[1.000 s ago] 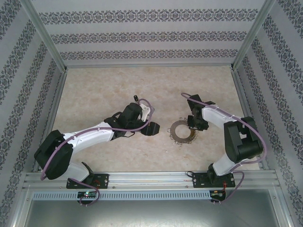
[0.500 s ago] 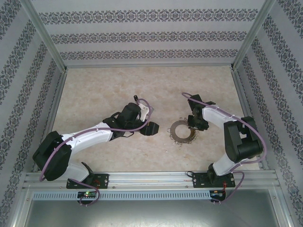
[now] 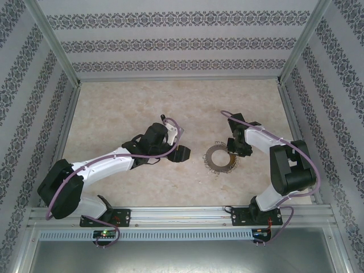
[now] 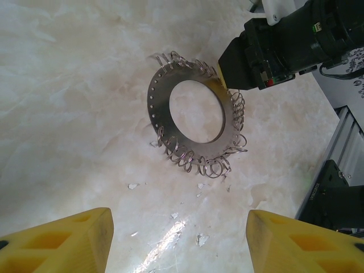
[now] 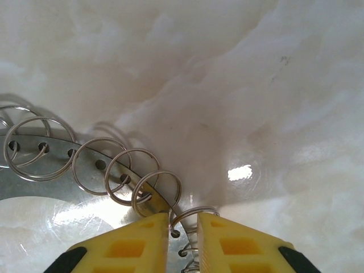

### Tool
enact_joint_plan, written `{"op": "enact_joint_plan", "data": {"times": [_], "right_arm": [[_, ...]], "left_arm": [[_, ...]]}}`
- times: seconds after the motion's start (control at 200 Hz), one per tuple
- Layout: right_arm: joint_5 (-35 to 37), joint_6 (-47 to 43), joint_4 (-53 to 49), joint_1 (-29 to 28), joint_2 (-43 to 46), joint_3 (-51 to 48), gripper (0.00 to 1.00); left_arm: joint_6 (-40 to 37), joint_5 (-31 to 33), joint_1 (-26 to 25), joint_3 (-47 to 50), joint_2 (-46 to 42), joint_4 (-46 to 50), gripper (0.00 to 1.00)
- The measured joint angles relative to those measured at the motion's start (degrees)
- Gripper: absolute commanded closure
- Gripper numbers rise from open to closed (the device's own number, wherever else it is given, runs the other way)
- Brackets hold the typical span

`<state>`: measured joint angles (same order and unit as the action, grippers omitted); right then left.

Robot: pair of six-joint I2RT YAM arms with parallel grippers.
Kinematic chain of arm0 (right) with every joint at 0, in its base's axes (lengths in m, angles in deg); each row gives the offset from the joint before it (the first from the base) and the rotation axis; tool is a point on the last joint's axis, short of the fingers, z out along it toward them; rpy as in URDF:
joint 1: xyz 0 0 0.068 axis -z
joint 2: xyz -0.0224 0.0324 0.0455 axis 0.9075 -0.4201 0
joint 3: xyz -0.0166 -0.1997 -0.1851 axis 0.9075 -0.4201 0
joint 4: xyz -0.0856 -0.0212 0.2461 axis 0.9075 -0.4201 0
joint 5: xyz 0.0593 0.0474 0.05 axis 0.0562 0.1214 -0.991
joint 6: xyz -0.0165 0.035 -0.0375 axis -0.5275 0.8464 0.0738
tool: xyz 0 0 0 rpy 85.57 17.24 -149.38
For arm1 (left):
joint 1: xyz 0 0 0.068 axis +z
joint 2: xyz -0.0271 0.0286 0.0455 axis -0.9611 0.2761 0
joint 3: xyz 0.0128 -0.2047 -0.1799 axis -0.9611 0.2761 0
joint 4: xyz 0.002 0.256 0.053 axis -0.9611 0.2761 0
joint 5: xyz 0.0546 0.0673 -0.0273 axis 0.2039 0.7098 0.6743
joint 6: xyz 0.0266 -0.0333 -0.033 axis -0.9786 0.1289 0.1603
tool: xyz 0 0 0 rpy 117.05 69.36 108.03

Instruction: Put the keys on the keyring

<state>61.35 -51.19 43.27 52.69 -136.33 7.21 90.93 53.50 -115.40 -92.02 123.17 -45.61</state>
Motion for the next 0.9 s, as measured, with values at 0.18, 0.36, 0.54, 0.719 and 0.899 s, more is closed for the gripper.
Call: {"op": "enact_joint_plan", "data": {"times": [0.18, 0.36, 0.54, 0.719, 0.899], "right_arm": [[-1.0, -0.2, 0.0, 0.0, 0.0, 0.0, 0.67], [-1.5, -0.2, 0.2, 0.0, -0.8, 0.3, 0.74], [-1.7, -0.2, 0.3, -0.2, -1.5, 0.7, 0.83], [-1.9, -0.2, 0.4, -1.3, -1.5, 1.0, 0.9], [-1.8, -1.0, -0.2, -4.4, -2.1, 2.9, 0.98]], "left_arm": [[0.0, 0.0, 0.2, 1.0, -0.8, -0.3, 0.36], [0.0, 0.0, 0.7, 1.6, -1.2, -0.4, 0.36], [0.0, 0.0, 1.1, 1.6, -2.2, -0.4, 0.36], [0.0, 0.0, 1.4, 1.6, -2.5, -0.4, 0.36], [0.0, 0.2, 1.4, 1.6, -3.0, -0.4, 0.37]]}}
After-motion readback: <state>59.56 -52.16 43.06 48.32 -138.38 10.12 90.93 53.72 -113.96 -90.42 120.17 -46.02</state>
